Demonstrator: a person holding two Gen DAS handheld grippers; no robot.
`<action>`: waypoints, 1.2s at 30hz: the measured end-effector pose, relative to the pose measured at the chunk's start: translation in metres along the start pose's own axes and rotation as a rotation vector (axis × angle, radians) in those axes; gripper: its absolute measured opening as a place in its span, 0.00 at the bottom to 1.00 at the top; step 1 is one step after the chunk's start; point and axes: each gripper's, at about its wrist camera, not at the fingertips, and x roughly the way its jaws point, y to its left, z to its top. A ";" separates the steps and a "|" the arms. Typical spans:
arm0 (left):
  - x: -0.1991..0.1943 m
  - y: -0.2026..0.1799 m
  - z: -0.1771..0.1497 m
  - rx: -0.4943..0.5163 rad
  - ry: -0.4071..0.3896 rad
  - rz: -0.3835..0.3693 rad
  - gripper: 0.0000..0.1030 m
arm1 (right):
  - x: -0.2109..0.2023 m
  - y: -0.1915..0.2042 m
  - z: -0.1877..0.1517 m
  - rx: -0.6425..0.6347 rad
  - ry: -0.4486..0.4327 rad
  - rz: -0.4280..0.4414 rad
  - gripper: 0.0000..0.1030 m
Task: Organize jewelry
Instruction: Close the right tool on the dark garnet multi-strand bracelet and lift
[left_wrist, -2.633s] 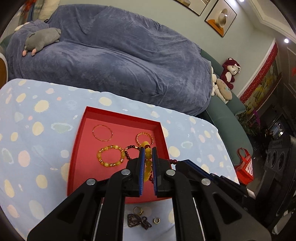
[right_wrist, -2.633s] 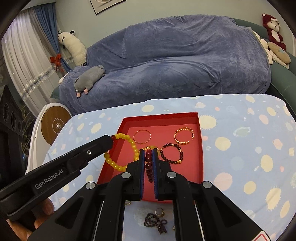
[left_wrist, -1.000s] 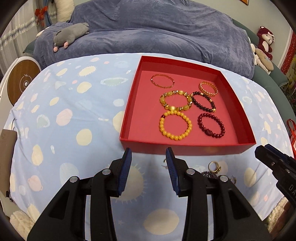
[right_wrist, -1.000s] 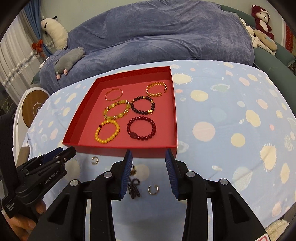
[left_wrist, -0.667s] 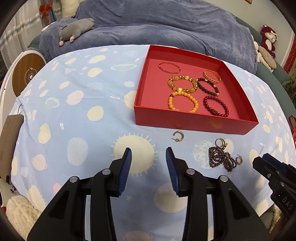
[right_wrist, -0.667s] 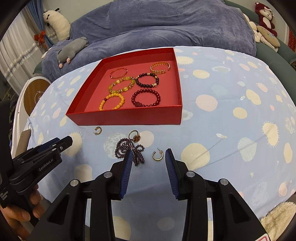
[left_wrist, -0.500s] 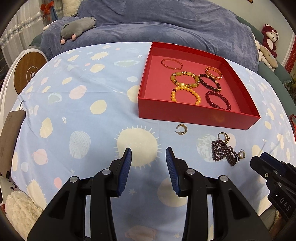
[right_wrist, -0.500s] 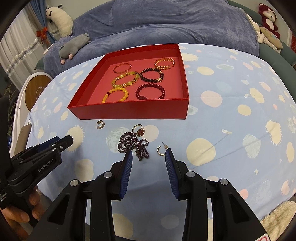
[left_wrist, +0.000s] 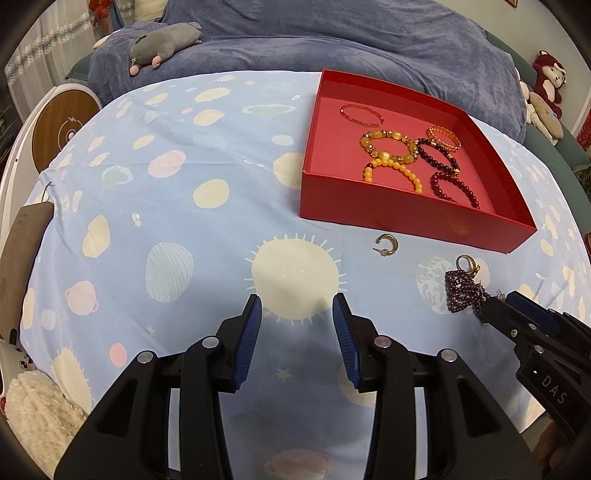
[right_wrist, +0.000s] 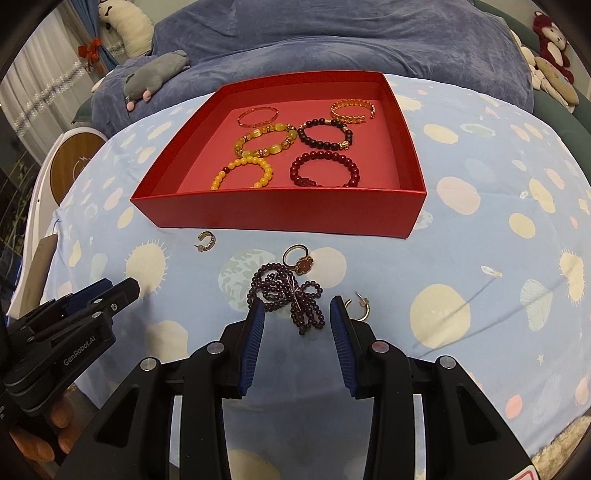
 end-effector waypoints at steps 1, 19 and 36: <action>0.001 0.001 0.000 -0.002 0.002 -0.001 0.37 | 0.002 0.000 0.001 -0.001 0.002 -0.003 0.35; 0.005 0.003 -0.004 -0.011 0.018 -0.010 0.43 | 0.016 -0.010 -0.004 0.025 0.052 0.027 0.14; -0.001 -0.021 -0.003 0.022 0.016 -0.059 0.43 | -0.038 -0.039 -0.021 0.100 -0.019 0.054 0.07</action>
